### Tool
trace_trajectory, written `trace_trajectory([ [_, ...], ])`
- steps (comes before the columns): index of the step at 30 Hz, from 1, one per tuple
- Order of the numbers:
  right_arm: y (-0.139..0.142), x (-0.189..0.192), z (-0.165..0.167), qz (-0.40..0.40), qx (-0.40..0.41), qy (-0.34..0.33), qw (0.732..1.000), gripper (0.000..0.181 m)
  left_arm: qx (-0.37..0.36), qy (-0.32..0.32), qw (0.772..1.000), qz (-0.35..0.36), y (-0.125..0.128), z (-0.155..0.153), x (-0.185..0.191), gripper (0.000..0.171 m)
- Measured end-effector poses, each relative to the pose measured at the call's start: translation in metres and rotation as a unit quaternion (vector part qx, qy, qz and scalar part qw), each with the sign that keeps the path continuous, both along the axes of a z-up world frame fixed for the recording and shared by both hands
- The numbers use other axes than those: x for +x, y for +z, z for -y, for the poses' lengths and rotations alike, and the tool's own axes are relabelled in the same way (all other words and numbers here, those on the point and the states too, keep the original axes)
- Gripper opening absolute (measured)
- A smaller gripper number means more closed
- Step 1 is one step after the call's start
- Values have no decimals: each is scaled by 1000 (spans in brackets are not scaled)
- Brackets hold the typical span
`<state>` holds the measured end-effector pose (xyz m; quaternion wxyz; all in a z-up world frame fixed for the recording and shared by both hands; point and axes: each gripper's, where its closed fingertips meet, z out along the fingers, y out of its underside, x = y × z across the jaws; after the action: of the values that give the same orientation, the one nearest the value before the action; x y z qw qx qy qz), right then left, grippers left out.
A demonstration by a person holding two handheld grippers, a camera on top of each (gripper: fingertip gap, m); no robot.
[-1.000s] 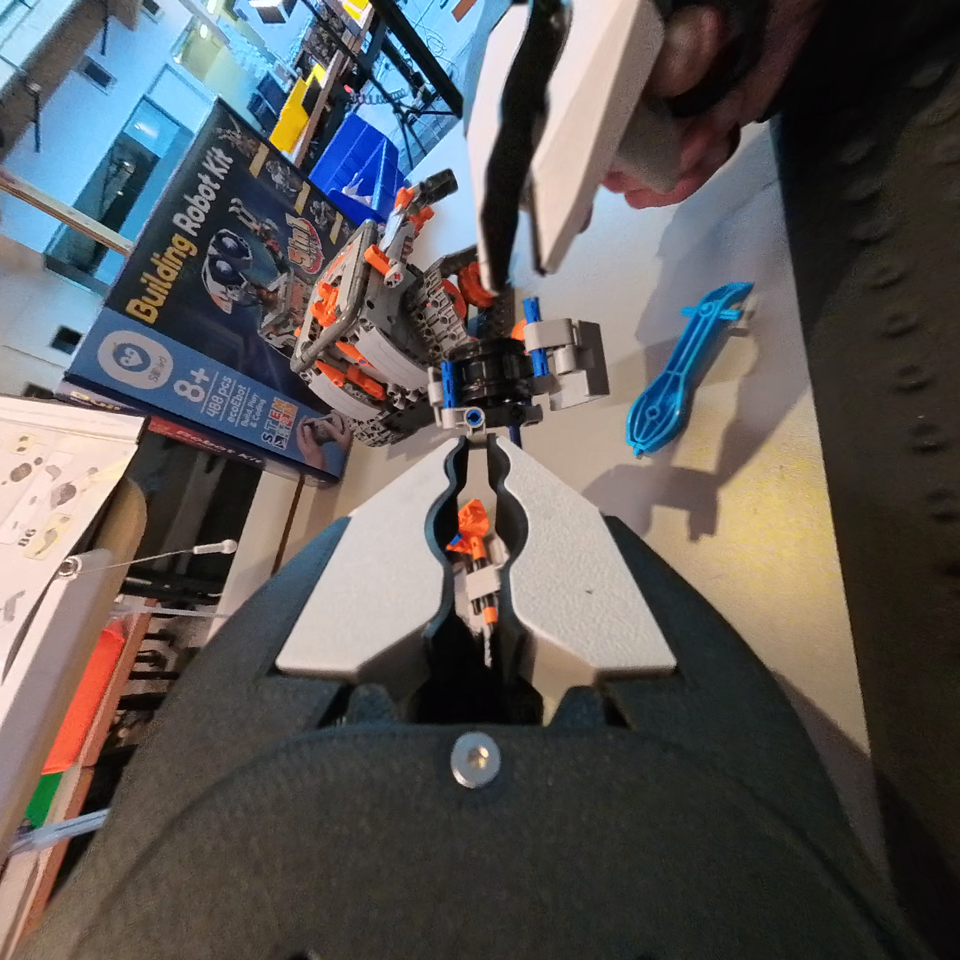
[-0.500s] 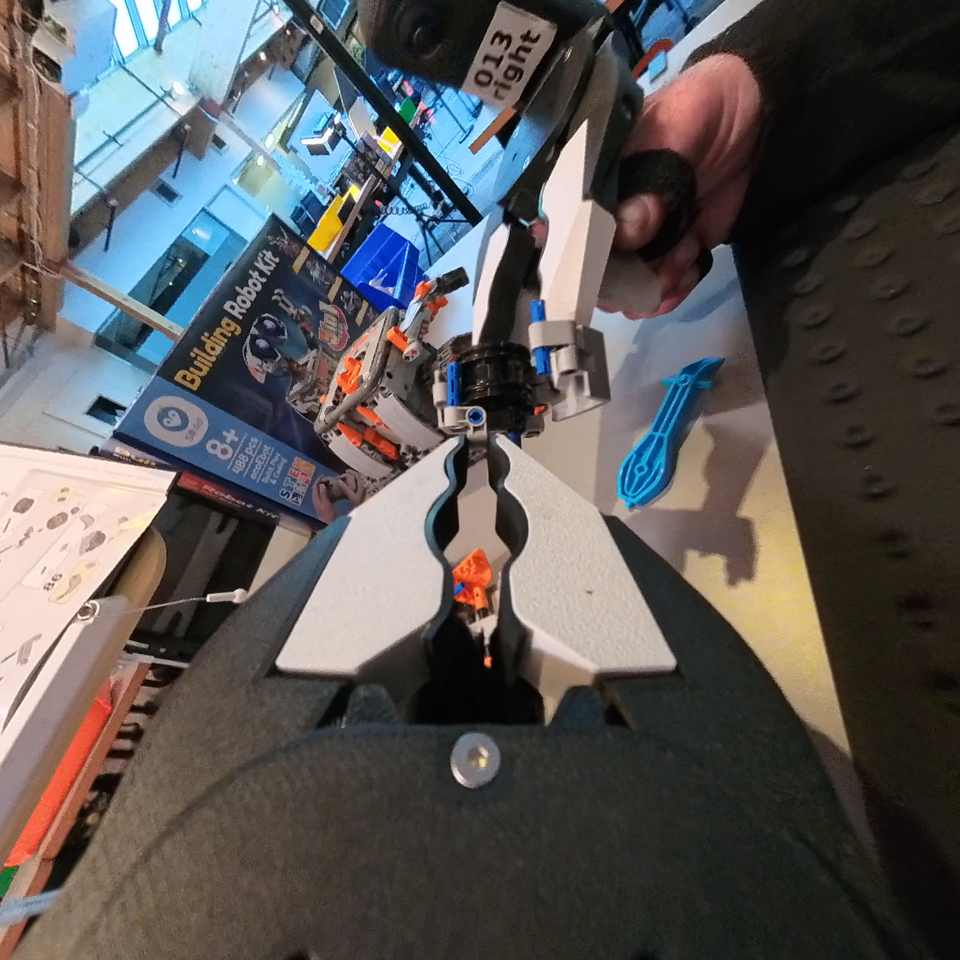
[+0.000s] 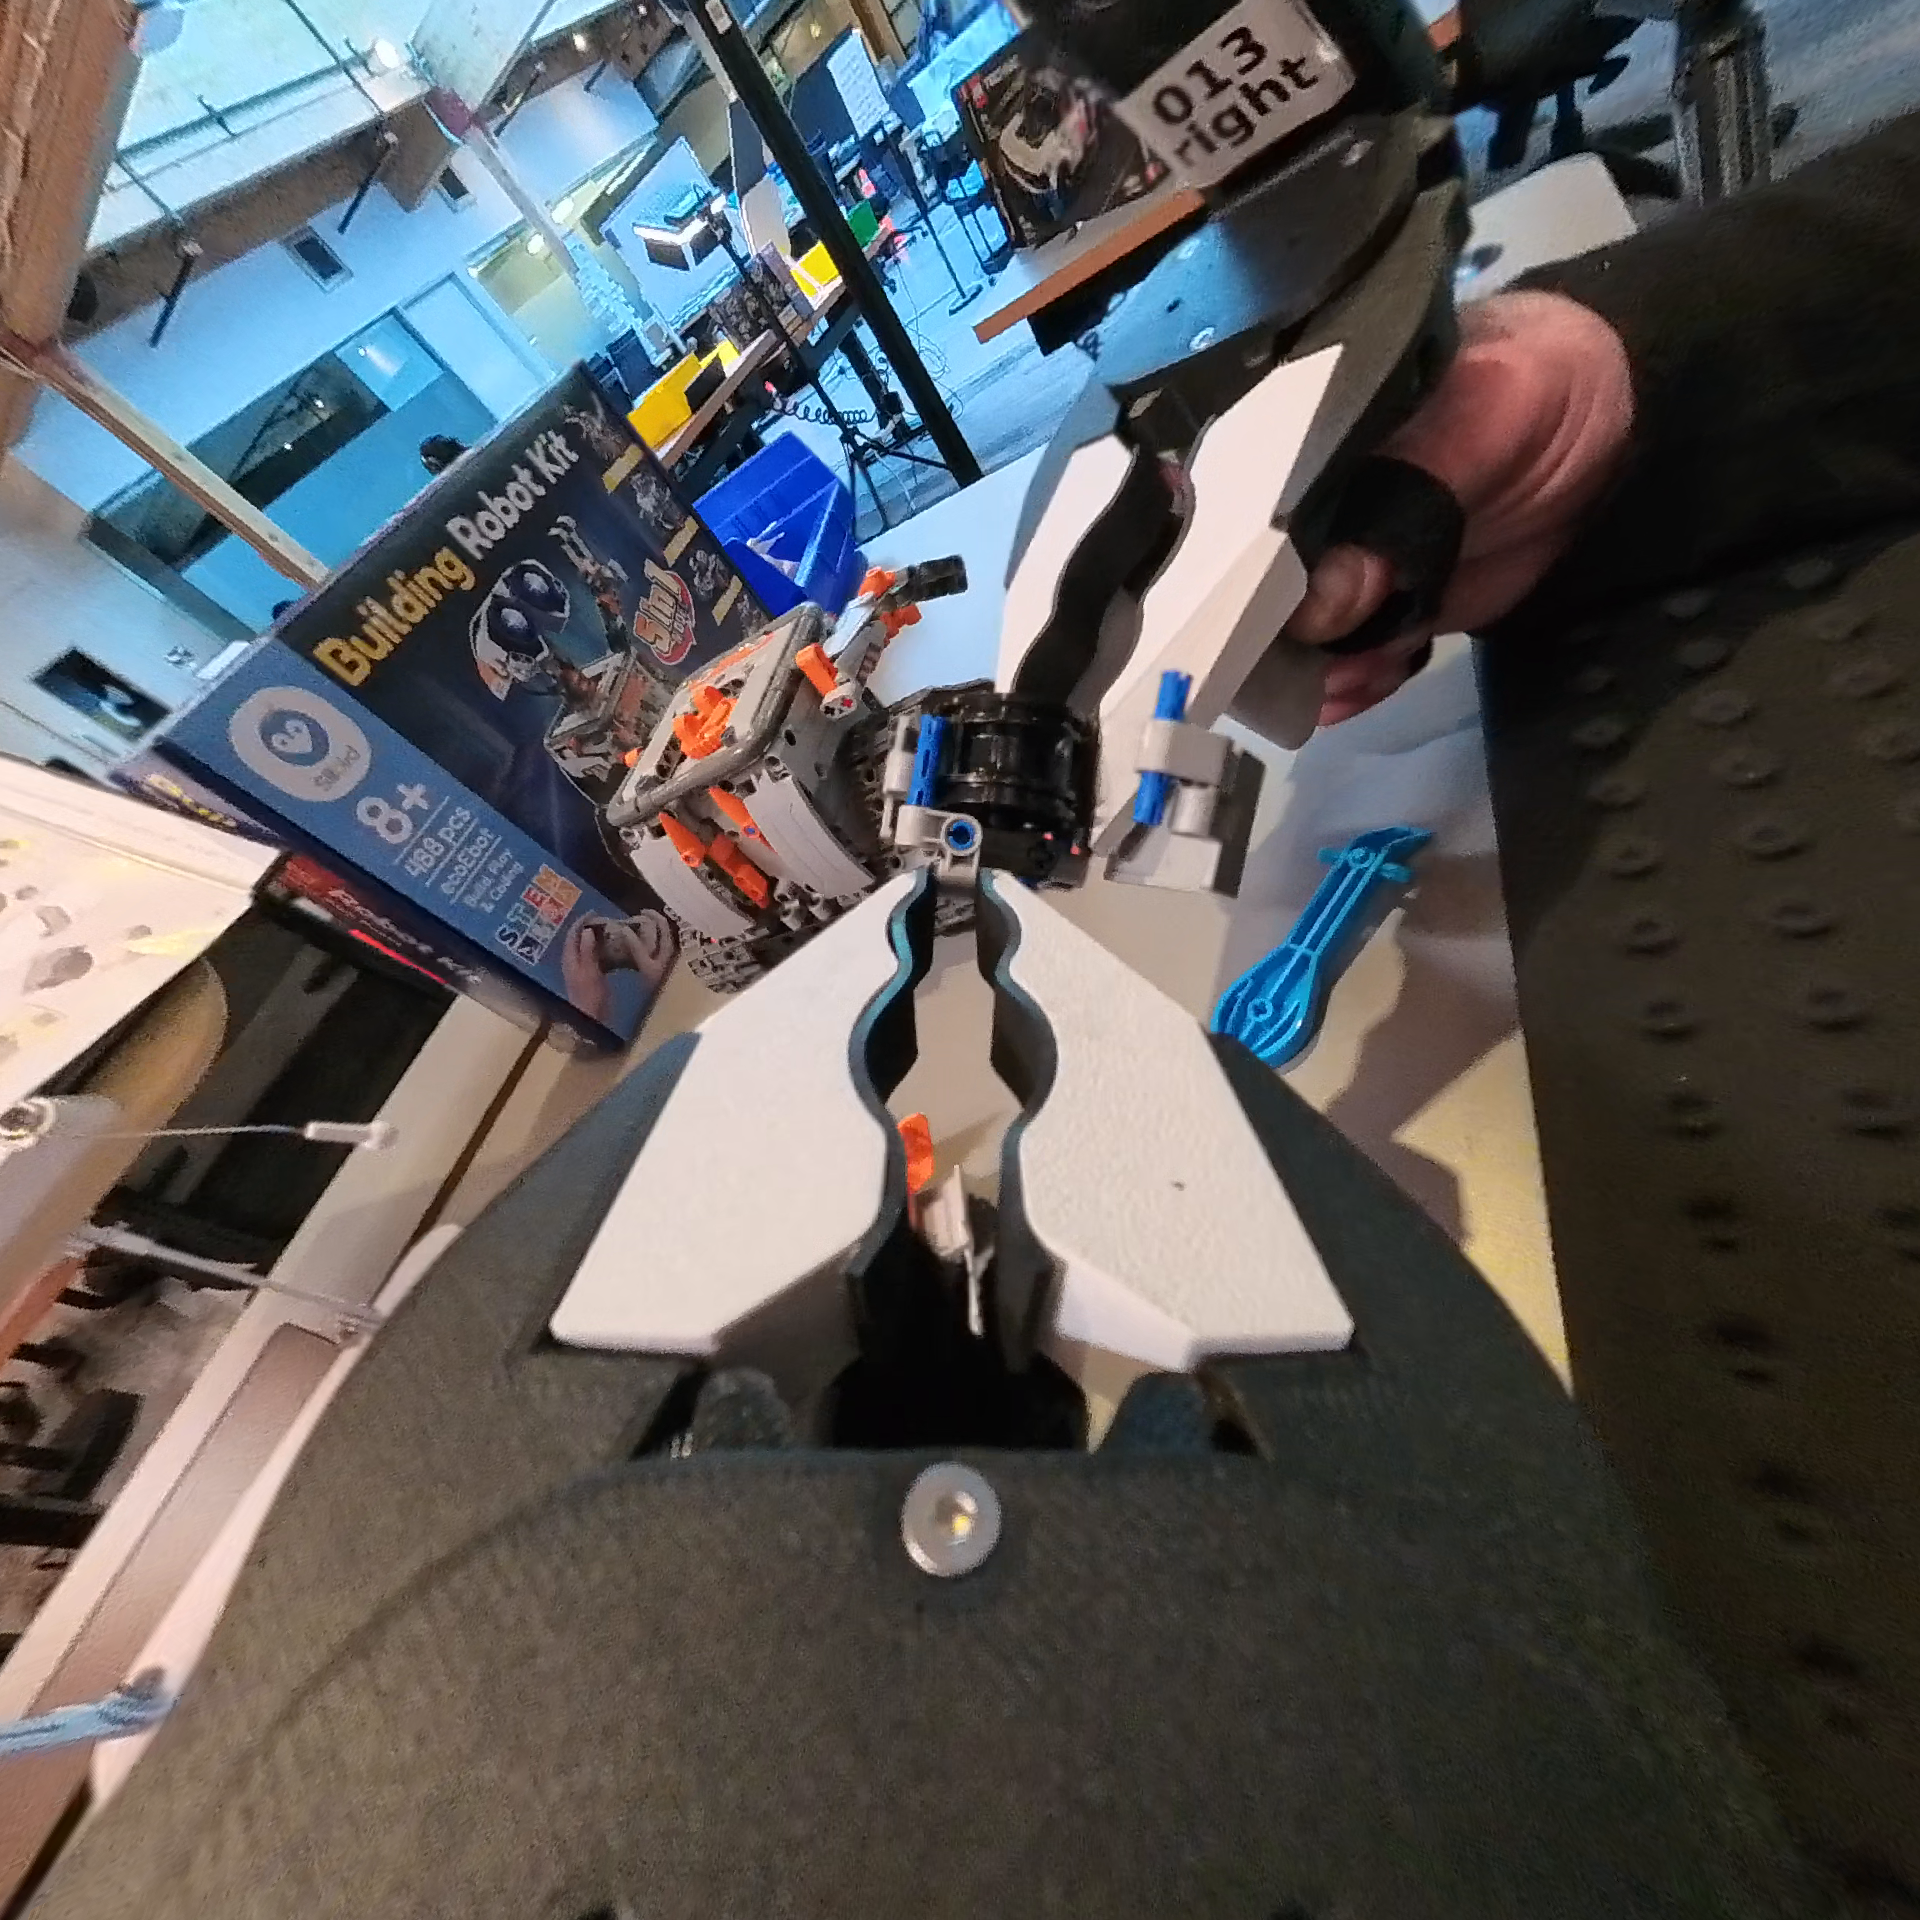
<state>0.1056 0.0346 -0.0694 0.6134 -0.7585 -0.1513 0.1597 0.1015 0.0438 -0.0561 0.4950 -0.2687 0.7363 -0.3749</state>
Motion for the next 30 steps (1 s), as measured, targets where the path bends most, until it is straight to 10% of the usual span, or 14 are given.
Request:
trace_trajectory([
  [9,1,5,-3,56,14,-36,998,23,-64,-21,997,-20,-2,-3,2,7],
  [13,0,6,-3,89,15,-46,995,22,-61,-7,998,-29,-5,-11,7,36],
  [20,-10,6,-4,185,8,-71,980,22,-10,-21,999,-41,-16,-5,5,14],
  [30,-3,3,-2,125,15,-53,991,27,15,-14,1000,-10,-9,-3,3,6],
])
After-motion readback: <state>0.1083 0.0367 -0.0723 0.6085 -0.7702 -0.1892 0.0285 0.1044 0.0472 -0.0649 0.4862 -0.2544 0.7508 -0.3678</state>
